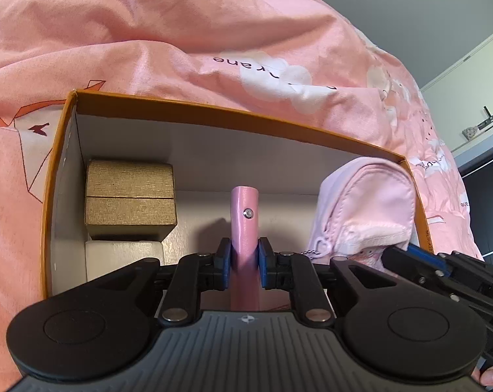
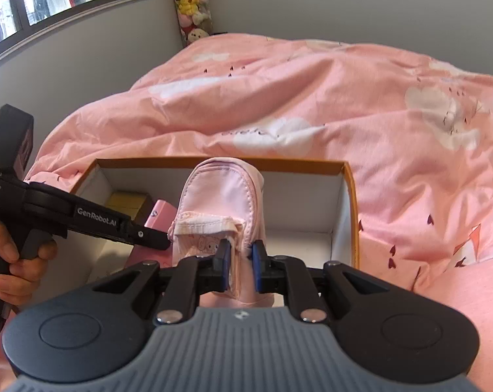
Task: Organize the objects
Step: 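Carry the pink pouch over the orange box with the right gripper while left carries wallet, then lower the pouch and wallet into the orange box, opening both grippers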
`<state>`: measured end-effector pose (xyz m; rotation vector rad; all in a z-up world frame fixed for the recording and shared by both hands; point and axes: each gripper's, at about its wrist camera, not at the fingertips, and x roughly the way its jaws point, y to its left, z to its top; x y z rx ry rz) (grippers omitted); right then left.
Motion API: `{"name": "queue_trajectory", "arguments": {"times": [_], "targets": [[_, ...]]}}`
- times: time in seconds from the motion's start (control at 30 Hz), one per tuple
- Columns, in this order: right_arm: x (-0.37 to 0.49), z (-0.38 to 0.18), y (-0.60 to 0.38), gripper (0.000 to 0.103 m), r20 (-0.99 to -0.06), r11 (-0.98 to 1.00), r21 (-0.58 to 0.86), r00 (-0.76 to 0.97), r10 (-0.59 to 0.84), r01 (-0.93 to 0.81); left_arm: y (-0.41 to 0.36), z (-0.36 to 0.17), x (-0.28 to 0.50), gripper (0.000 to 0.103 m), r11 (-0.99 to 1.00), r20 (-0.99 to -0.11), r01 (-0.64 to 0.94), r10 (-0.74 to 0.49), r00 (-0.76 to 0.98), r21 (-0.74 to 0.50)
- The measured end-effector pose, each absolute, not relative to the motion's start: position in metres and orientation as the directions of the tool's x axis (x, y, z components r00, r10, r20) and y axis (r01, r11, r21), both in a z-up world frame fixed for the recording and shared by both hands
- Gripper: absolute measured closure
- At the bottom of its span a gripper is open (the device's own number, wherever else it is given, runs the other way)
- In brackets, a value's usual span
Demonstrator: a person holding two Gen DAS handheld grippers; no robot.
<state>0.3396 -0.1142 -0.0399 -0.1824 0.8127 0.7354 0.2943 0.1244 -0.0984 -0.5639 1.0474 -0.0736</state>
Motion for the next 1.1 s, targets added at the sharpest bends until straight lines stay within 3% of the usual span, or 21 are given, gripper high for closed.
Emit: {"name": "queue_trajectory", "arguments": {"times": [0.13, 0.27, 0.37, 0.9, 1.1], "targets": [[0.344, -0.045, -0.111, 0.088, -0.73, 0.741, 0.141, 0.437, 0.526, -0.656, 0.12, -0.096, 0.296, 0.079, 0.894, -0.844, -0.216, -0.257, 0.471, -0.393], [0.346, -0.045, -0.109, 0.088, -0.732, 0.743, 0.143, 0.436, 0.524, -0.653, 0.115, -0.093, 0.296, 0.066, 0.918, -0.864, -0.214, -0.207, 0.458, -0.333], [0.346, -0.044, -0.109, 0.088, -0.733, 0.744, 0.145, 0.435, 0.523, -0.652, 0.112, -0.088, 0.293, 0.062, 0.933, -0.867, -0.205, -0.172, 0.468, -0.295], [0.353, -0.042, -0.082, 0.088, -0.715, 0.649, 0.392, 0.228, 0.661, -0.652, 0.134, -0.026, 0.261, 0.061, 0.925, -0.718, -0.212, -0.086, 0.691, -0.314], [0.361, -0.066, -0.056, 0.088, -0.765, 0.638, 0.428, 0.119, 0.633, -0.639, 0.141, -0.028, 0.257, 0.061, 0.918, -0.717, -0.216, -0.098, 0.69, -0.334]]}}
